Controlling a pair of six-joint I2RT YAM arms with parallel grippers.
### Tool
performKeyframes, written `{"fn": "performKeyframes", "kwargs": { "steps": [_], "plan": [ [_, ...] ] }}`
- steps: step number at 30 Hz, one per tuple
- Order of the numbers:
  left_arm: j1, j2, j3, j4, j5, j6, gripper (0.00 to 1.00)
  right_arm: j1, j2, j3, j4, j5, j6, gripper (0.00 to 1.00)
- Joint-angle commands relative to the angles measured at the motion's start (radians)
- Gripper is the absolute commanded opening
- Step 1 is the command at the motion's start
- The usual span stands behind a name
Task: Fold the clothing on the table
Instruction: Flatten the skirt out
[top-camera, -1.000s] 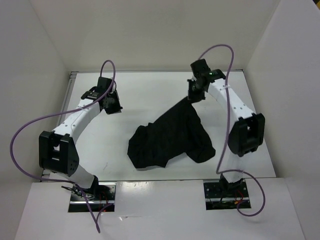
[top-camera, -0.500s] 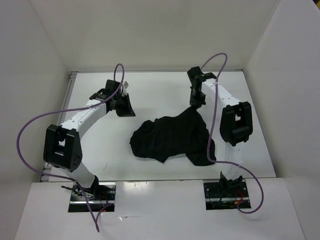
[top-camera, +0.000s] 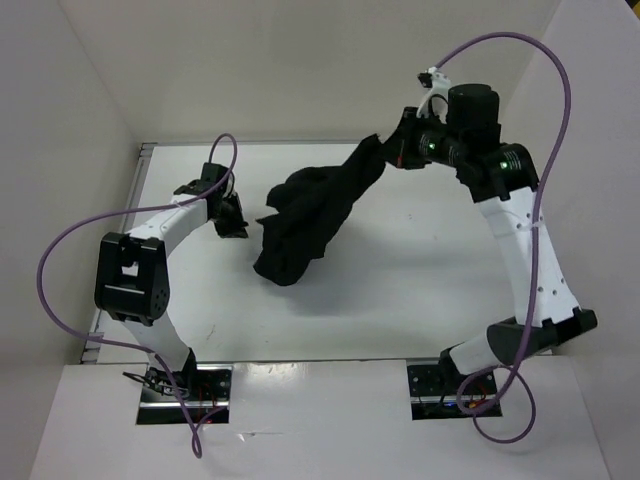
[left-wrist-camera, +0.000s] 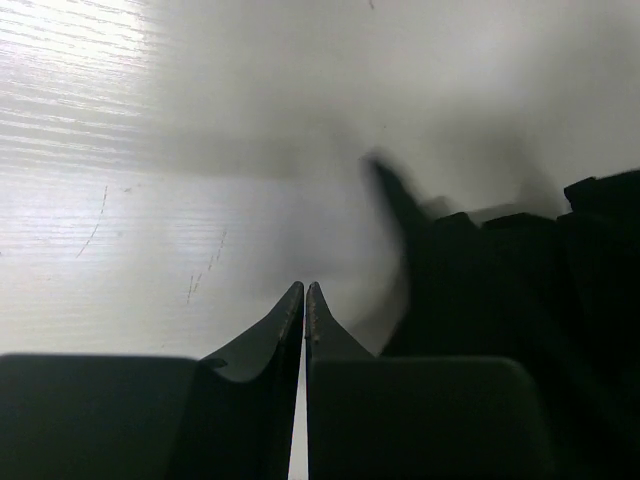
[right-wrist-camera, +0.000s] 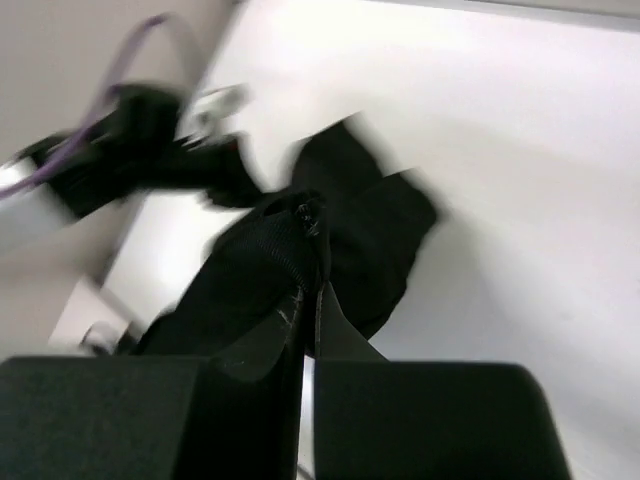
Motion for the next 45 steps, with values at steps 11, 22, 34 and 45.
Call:
{"fn": "performKeyframes", "kwargs": {
  "steps": [11,22,34,45],
  "plan": [
    [0.009,-0.095,-0.013,-0.007,0.164,0.054,0.08,-0.069,0.486,-0.245,-0.118,0.698,0.196,0.00],
    [-0.280,0.030,0.255,-0.056,0.514,0.321,0.62,-0.060,0.398,-0.268,-0.098,0.624,0.187,0.00],
    [-0.482,0.188,0.264,0.034,0.534,0.411,0.79,-0.060,0.331,-0.298,-0.098,0.643,0.196,0.00],
    [-0.502,0.260,0.228,0.154,0.482,0.381,0.72,-0.060,0.289,-0.336,-0.098,0.661,0.196,0.00]
  ]
}}
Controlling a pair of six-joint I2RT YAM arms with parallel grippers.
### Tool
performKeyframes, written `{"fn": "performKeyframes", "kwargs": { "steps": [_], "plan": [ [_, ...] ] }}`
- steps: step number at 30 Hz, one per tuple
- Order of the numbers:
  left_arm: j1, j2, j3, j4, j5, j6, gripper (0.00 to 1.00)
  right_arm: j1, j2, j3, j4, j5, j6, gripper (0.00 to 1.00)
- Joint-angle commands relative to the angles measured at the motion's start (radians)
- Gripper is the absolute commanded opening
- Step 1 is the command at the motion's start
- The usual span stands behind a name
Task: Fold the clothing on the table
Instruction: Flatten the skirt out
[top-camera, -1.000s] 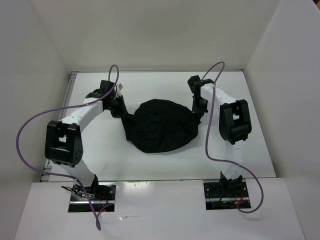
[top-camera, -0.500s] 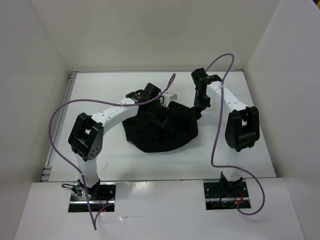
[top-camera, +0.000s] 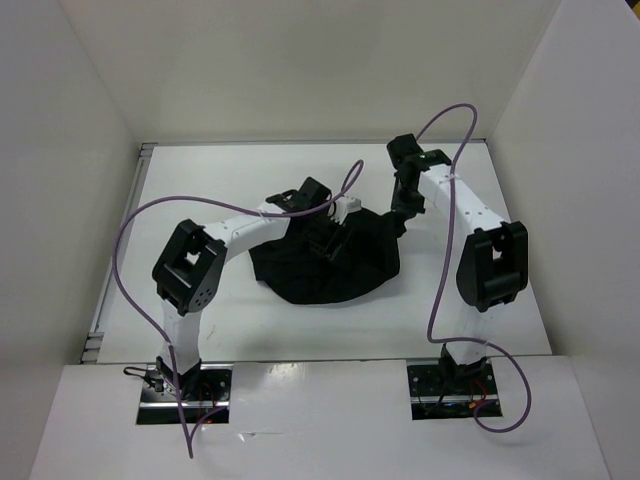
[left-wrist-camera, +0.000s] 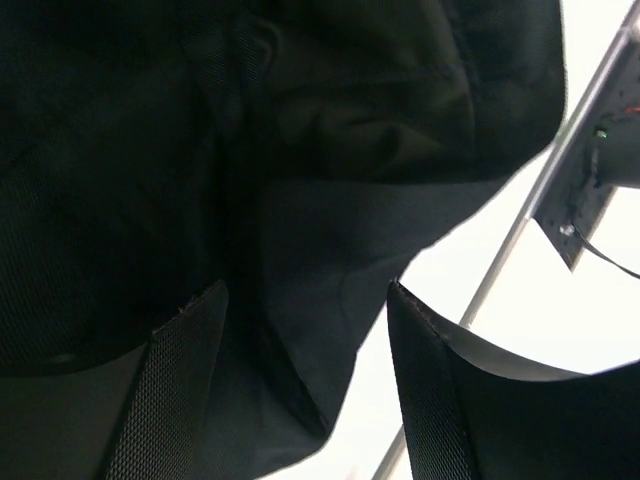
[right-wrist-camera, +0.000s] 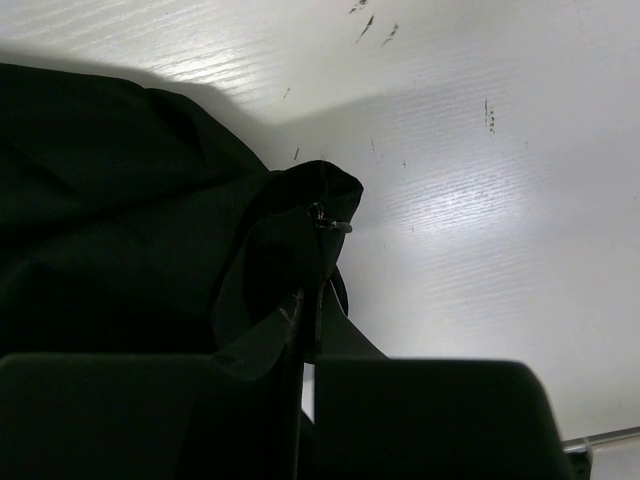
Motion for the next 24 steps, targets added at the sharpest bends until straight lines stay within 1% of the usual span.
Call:
{"fn": "performKeyframes", "kwargs": {
  "steps": [1,5,7,9,10,12,13,15,16,18,19,21,22,24],
  "plan": [
    [-0.004,0.026,-0.013,0.068,-0.002,0.008,0.72,0.008,-0.060,-0.014,0.006,0.042,0.013,0.00],
    [-0.013,0.063,-0.033,0.110,-0.002,-0.001,0.68,0.008,-0.070,-0.014,0.006,0.042,0.023,0.00],
    [-0.014,0.072,-0.043,0.122,-0.002,-0.001,0.63,0.008,-0.080,-0.014,0.006,0.042,0.023,0.00],
    [-0.014,0.083,-0.043,0.131,-0.002,-0.010,0.55,0.008,-0.091,-0.014,0.006,0.042,0.023,0.00],
    [-0.014,0.083,-0.043,0.131,-0.002,-0.019,0.46,0.008,-0.091,-0.014,0.006,0.042,0.023,0.00],
    [-0.014,0.062,-0.043,0.131,0.042,-0.029,0.33,0.008,-0.091,-0.014,-0.003,0.042,0.023,0.00],
    [-0.014,0.022,-0.033,0.131,0.058,-0.042,0.19,0.008,-0.100,-0.014,-0.004,0.042,0.023,0.00],
    [-0.014,-0.036,-0.020,0.131,0.049,-0.072,0.06,0.008,-0.100,-0.014,-0.004,0.042,0.032,0.00],
    [-0.014,-0.099,-0.007,0.113,0.032,-0.081,0.00,0.008,-0.100,-0.014,-0.004,0.042,0.032,0.00],
    [-0.014,-0.156,0.011,0.084,-0.029,-0.081,0.00,0.008,-0.109,-0.024,0.007,0.042,0.032,0.00],
    [-0.014,-0.211,0.023,0.058,-0.046,-0.081,0.00,0.008,-0.109,-0.024,0.007,0.042,0.041,0.00],
    [-0.001,-0.268,0.023,0.049,-0.091,-0.081,0.00,0.008,-0.109,-0.024,0.016,0.042,0.041,0.00],
    [0.009,-0.323,0.007,0.049,-0.105,-0.092,0.00,0.008,-0.109,-0.024,0.016,0.042,0.041,0.00],
    [0.025,-0.372,-0.035,0.049,-0.119,-0.110,0.00,0.008,-0.109,-0.033,0.016,0.042,0.041,0.00]
  ]
}}
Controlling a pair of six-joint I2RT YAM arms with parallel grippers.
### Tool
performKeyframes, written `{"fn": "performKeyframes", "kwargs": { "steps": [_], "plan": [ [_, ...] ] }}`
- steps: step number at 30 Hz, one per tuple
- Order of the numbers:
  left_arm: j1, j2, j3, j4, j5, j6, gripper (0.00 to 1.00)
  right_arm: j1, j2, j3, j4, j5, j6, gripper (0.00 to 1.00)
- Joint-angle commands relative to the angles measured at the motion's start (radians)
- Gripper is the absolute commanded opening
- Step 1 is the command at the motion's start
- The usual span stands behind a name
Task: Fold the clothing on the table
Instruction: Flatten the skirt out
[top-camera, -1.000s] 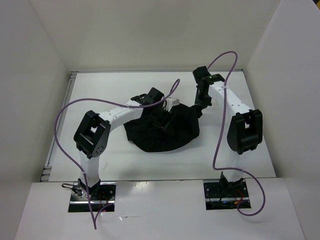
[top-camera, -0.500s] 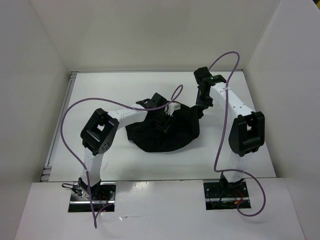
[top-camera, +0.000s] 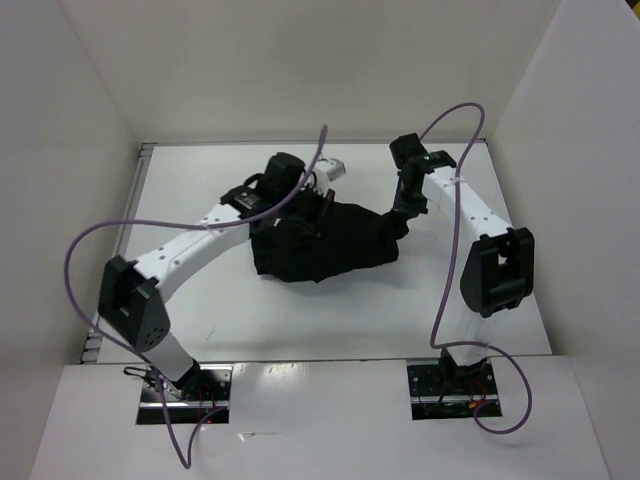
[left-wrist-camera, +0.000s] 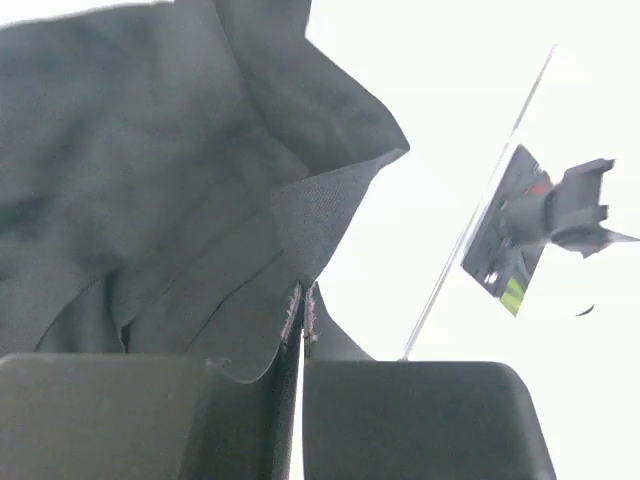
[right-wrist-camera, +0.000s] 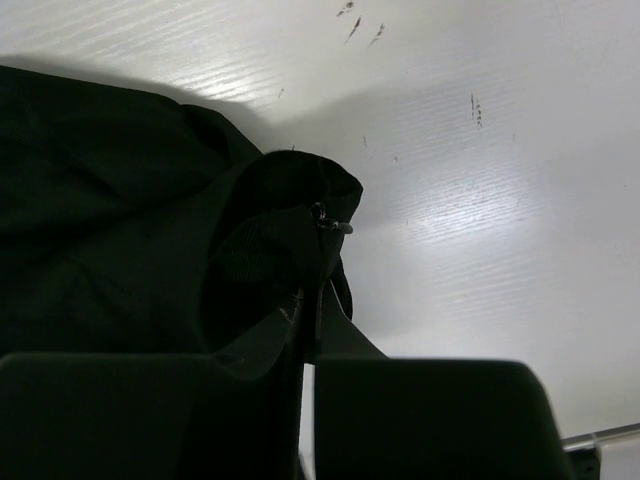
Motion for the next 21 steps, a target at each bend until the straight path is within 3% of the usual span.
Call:
{"fn": "performKeyframes", "kwargs": {
  "steps": [1,10,21],
  "plan": [
    [0.036,-0.143,-0.017,0.002,-0.072,-0.038,0.00,0.008,-0.071,-0.022,0.025,0.025,0.024,0.00],
    [0.100,-0.319,-0.105,0.061,-0.379,-0.146,0.00,0.008,-0.224,0.013,0.068,0.058,0.046,0.00],
    [0.251,-0.448,-0.119,0.038,-0.455,-0.218,0.00,0.008,-0.477,-0.053,0.134,0.061,0.013,0.00]
  ]
}}
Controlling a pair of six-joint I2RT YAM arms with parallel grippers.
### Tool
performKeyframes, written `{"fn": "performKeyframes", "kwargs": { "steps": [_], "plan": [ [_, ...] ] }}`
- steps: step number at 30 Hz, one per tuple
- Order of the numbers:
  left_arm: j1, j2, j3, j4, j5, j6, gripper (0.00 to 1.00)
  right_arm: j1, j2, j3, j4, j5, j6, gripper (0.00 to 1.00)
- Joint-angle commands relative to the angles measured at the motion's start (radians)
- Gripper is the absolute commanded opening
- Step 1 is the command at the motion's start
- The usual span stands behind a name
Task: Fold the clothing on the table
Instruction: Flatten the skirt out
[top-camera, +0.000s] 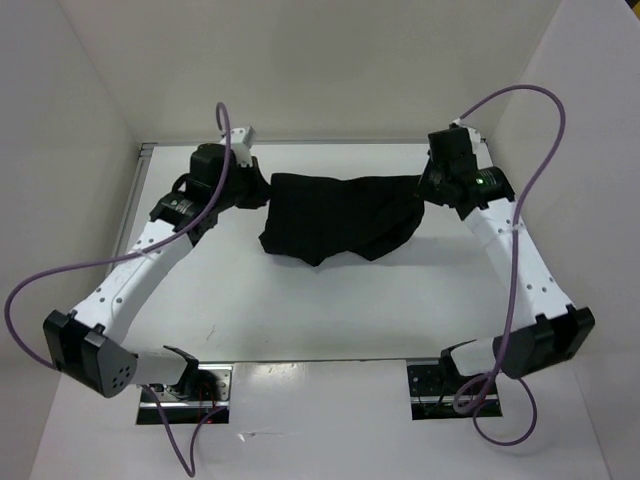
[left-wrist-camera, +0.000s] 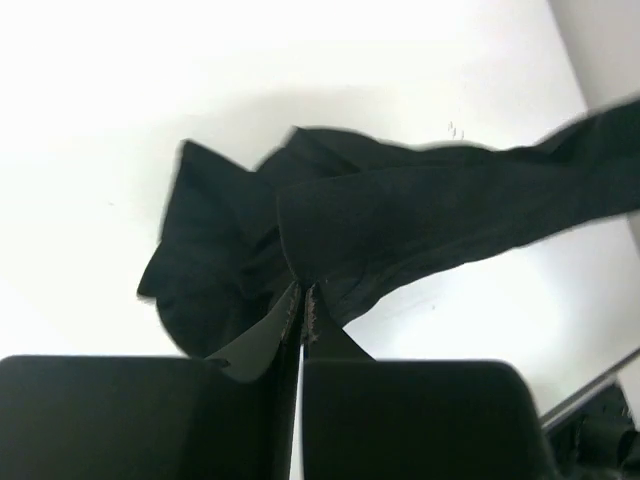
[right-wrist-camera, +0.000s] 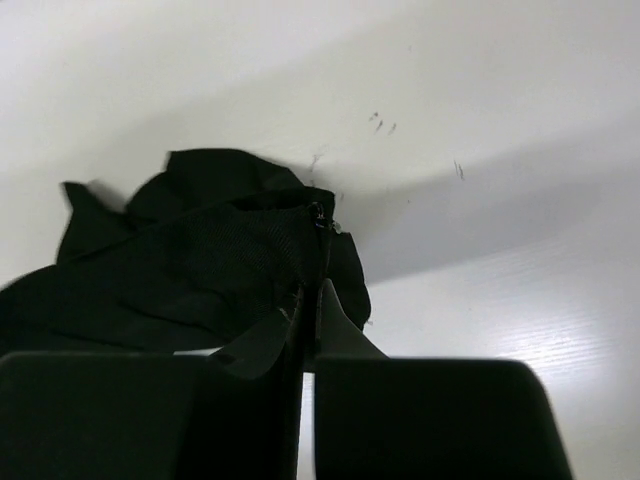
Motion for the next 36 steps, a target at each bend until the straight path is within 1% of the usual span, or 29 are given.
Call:
{"fn": "performKeyframes", "kwargs": {
  "steps": [1,2,5,7,8,9,11,12,13,15,18,20,23,25,26,27,28,29,30,31,32,33,35,36],
  "plan": [
    [0.035,-0.119,0.000,0.038,-0.021,-0.038,0.00,0.008,-0.150,-0.027,0.081,0.027,-0.025,0.00],
    [0.052,-0.130,0.000,0.038,-0.011,-0.038,0.00,0.008,-0.173,-0.027,0.094,0.027,-0.040,0.00],
    [0.062,-0.153,0.000,0.029,0.040,-0.029,0.00,0.008,-0.241,-0.062,0.134,-0.039,-0.080,0.00],
    [0.062,-0.174,-0.009,0.029,0.074,-0.039,0.00,0.008,-0.305,-0.093,0.145,-0.106,-0.092,0.00],
    [0.062,-0.187,-0.041,0.029,0.119,-0.039,0.00,0.008,-0.349,-0.108,0.145,-0.128,-0.102,0.00],
    [0.062,-0.205,-0.057,0.049,0.134,-0.052,0.00,0.008,-0.379,-0.118,0.145,-0.169,-0.102,0.00],
    [0.062,-0.295,-0.090,0.071,0.152,-0.075,0.00,0.008,-0.448,-0.133,0.145,-0.197,-0.114,0.00],
    [0.062,-0.329,-0.103,0.071,0.152,-0.075,0.00,0.008,-0.527,-0.133,0.145,-0.207,-0.126,0.00],
    [0.062,-0.392,-0.103,0.071,0.152,-0.085,0.00,0.008,-0.564,-0.133,0.145,-0.218,-0.139,0.00],
    [0.062,-0.461,-0.077,0.026,0.138,-0.085,0.00,0.008,-0.647,-0.116,0.124,-0.218,-0.149,0.00],
    [0.062,-0.486,0.000,-0.036,0.138,-0.075,0.00,0.008,-0.658,-0.038,0.067,-0.229,-0.171,0.00],
    [0.062,-0.486,0.050,-0.066,0.138,-0.075,0.00,0.008,-0.623,-0.006,0.055,-0.241,-0.171,0.00],
    [0.062,-0.439,0.074,-0.106,0.089,-0.065,0.00,0.008,-0.560,-0.010,0.070,-0.252,-0.159,0.00],
    [0.062,-0.347,0.097,-0.135,0.051,-0.052,0.00,0.008,-0.502,-0.032,0.104,-0.261,-0.148,0.00],
    [0.062,-0.307,0.110,-0.135,0.042,-0.040,0.00,0.008,-0.436,-0.056,0.121,-0.287,-0.136,0.00],
    [0.062,-0.215,0.110,-0.149,0.033,-0.039,0.00,0.008,-0.399,-0.069,0.159,-0.298,-0.136,0.00],
    [0.062,-0.169,0.124,-0.149,0.007,-0.027,0.00,0.008,-0.361,-0.090,0.182,-0.309,-0.123,0.00],
    [0.076,-0.123,0.124,-0.140,0.006,-0.027,0.00,0.008,-0.276,-0.090,0.203,-0.321,-0.123,0.00],
    [0.085,-0.027,0.133,-0.112,0.006,-0.015,0.00,0.008,-0.229,-0.102,0.238,-0.330,-0.123,0.00],
    [0.095,0.021,0.133,-0.095,-0.003,-0.015,0.00,-0.003,-0.185,-0.102,0.259,-0.330,-0.123,0.00],
    [0.116,0.070,0.155,-0.078,-0.003,-0.003,0.00,-0.003,-0.088,-0.102,0.277,-0.341,-0.123,0.00],
    [0.128,0.174,0.167,-0.052,-0.003,-0.003,0.00,-0.012,-0.042,-0.102,0.295,-0.341,-0.123,0.00],
    [0.157,0.278,0.199,-0.028,0.020,0.007,0.00,-0.021,0.050,-0.087,0.348,-0.341,-0.123,0.00],
    [0.158,0.377,0.243,-0.015,0.020,0.007,0.00,-0.030,0.136,-0.078,0.361,-0.341,-0.123,0.00]
  ]
}}
